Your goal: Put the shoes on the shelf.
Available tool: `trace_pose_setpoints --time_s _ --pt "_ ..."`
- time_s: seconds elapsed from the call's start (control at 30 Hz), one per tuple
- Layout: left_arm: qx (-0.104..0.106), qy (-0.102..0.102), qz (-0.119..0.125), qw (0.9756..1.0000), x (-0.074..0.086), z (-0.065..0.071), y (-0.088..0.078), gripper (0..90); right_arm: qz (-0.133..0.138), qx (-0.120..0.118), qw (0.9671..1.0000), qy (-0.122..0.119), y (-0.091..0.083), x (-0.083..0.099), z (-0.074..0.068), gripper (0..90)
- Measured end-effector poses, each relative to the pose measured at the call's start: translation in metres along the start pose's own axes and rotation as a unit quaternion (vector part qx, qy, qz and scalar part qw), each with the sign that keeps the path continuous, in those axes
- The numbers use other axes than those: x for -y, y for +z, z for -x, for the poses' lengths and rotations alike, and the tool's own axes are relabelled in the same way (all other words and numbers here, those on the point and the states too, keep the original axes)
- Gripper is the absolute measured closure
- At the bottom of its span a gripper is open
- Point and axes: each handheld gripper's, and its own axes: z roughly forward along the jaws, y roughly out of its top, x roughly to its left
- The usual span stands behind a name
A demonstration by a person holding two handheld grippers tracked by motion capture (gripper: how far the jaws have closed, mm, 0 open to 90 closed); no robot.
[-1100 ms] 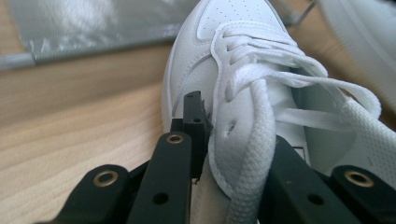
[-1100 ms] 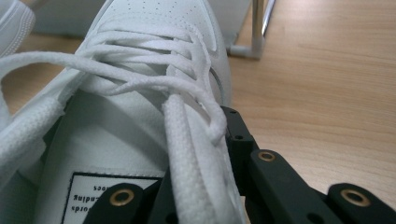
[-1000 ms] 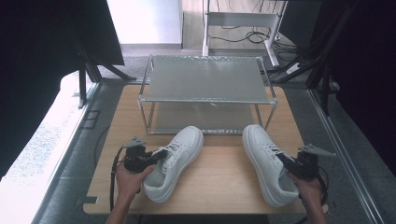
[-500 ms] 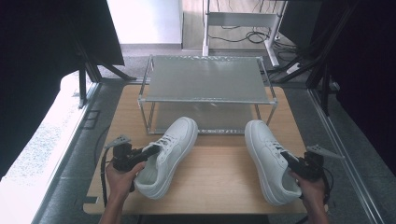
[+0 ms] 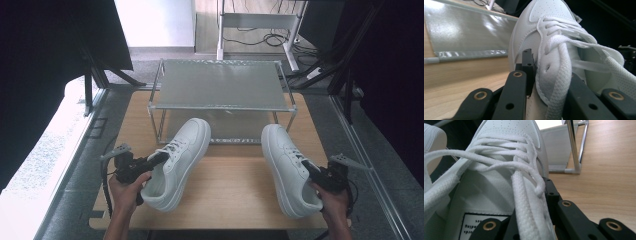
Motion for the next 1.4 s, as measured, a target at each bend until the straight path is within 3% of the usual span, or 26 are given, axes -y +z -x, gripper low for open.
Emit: trace_pose_setpoints --time_s 0.43,0.7,0.8,0.9,1.17,1.4 --pt "0.047 -0.012 0.014 0.9987 -0.009 0.007 -0.001 81.5 0.032 -0.023 0.9992 -0.004 -0.015 -0.010 -0.015 88.0" --pt "0.054 -0.004 0.023 0.9983 -0.024 0.014 0.001 81.5 0.044 -0.045 0.9979 -0.011 -0.017 -0.022 -0.029 88.1" --pt "0.079 -0.014 0.030 0.9963 -0.030 0.014 0.001 81.5 0.048 -0.050 0.9975 -0.013 -0.016 -0.027 -0.032 88.2" --pt "0.086 -0.019 0.033 0.9955 -0.034 0.015 0.003 81.5 0.053 -0.055 0.9970 -0.012 -0.016 -0.033 -0.034 88.2" --pt "0.079 0.003 0.035 0.9963 -0.054 0.025 0.009 81.5 0.055 -0.069 0.9954 -0.038 -0.011 -0.055 -0.045 88.1" --pt "0.080 0.015 0.046 0.9956 -0.075 0.032 0.011 81.5 0.067 -0.075 0.9943 -0.035 -0.009 -0.078 -0.045 88.1"
